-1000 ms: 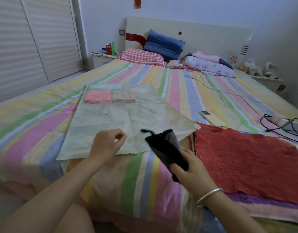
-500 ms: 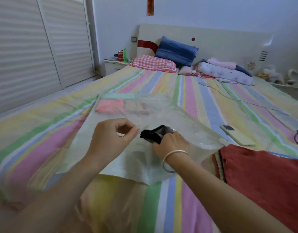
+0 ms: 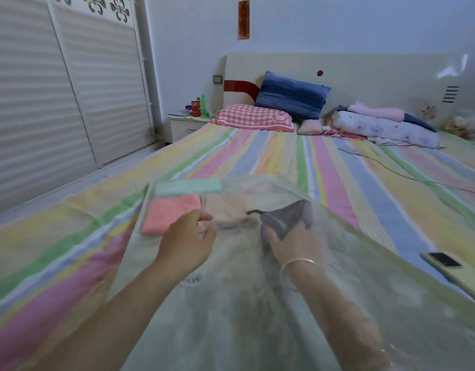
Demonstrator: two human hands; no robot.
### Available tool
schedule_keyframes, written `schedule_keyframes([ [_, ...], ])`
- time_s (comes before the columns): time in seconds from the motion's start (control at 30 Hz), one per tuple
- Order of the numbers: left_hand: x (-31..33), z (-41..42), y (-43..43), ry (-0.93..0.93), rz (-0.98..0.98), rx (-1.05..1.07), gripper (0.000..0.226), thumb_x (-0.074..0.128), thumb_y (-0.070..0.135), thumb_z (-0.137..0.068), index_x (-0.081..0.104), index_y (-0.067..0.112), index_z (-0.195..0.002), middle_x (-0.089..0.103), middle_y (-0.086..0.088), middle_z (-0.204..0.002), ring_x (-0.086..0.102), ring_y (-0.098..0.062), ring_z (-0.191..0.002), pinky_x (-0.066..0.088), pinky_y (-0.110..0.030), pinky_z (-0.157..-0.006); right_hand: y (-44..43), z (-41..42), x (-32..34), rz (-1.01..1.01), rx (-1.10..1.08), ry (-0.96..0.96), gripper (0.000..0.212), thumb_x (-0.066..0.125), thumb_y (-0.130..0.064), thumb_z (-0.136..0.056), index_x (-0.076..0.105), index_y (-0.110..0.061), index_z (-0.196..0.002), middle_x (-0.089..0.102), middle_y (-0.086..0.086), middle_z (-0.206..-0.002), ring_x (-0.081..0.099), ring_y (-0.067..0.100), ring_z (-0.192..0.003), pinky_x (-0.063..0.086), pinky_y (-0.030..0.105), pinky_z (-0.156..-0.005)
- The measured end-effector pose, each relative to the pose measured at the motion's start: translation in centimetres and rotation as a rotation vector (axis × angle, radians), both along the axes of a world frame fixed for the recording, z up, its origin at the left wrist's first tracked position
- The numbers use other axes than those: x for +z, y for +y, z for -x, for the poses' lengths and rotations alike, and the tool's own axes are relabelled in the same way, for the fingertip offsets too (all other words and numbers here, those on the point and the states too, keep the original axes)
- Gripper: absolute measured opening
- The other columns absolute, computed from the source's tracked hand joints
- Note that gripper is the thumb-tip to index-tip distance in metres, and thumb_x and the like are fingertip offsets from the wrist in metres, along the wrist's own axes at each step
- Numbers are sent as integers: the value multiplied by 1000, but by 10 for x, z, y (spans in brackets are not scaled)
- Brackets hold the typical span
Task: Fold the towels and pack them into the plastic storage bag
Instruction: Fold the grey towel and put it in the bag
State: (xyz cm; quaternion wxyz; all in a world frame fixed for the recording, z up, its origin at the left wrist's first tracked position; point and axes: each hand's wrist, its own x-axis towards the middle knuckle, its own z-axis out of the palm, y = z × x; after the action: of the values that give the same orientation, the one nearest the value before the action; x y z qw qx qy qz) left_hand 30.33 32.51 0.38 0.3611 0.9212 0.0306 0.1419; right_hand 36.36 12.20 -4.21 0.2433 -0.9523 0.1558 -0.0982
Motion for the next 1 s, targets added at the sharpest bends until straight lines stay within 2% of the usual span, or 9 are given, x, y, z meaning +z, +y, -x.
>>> schedule_keyframes([
  [0.17,-63,-13,-1,213,-344,-19,105,5,76,-65,21,20,-152,17,-5,-161,19,-19,-147,15,-31,-118,-16,-27,-9,-55,-50,-56,99,33,-81,-75,37,-10,-144,28,23,-150,27,37,-138,22,48,-114],
  [0.23,-84,-11,2,261,-421,-3,112,-9,83,-63,19,24,-154,15,-8,-162,20,-23,-148,15,-37,-119,-21,-28,-15,47,-46,-106,95,25,-80,-78,46,-12,-141,27,24,-151,27,41,-139,23,54,-113],
  [0.37,-106,-12,6,226,-562,-57,84,6,65,-94,61,12,-129,62,-23,-126,64,-40,-110,31,-46,-99,-35,-5,-28,318,245,37,96,-2,-80,-67,33,-36,-146,23,0,-157,11,26,-146,20,50,-115],
  [0.43,-111,-9,10,268,-644,-117,74,20,61,-93,62,12,-128,63,-23,-125,64,-39,-111,27,-43,-97,-42,4,-36,365,302,104,97,-3,-84,-69,44,-36,-140,40,0,-149,27,28,-142,33,51,-109],
  [0.53,-112,-3,24,218,-754,-147,70,34,59,-86,58,15,-134,60,-19,-130,60,-35,-118,23,-41,-102,-48,16,-46,304,283,138,77,30,-75,-70,66,-27,-117,65,8,-121,58,36,-116,49,55,-90],
  [0.67,-113,15,57,171,-775,-238,71,15,63,-95,46,22,-143,54,-12,-140,52,-28,-129,15,-33,-109,-41,58,-35,391,258,176,82,21,-72,-66,43,-35,-137,44,-3,-144,40,23,-132,33,36,-108],
  [0.77,-96,32,72,151,-725,-337,83,5,74,-88,36,27,-149,41,-8,-151,39,-26,-140,4,-28,-114,-29,85,-35,457,237,221,65,26,-58,-82,35,-35,-142,37,-3,-148,31,26,-135,25,42,-111],
  [0.87,-65,29,47,-7,-569,-292,83,14,67,-79,42,24,-145,38,-6,-153,33,-22,-142,14,-33,-117,-25,93,-32,516,232,197,52,27,-39,-96,23,-34,-147,29,0,-153,23,25,-140,8,44,-112],
  [1.0,-27,22,-33,-204,-259,-327,67,24,50,-85,57,16,-132,50,-7,-144,44,-23,-135,27,-33,-113,-22,90,-21,453,294,96,55,35,-35,-91,32,-32,-146,39,1,-148,32,24,-137,19,43,-112],
])
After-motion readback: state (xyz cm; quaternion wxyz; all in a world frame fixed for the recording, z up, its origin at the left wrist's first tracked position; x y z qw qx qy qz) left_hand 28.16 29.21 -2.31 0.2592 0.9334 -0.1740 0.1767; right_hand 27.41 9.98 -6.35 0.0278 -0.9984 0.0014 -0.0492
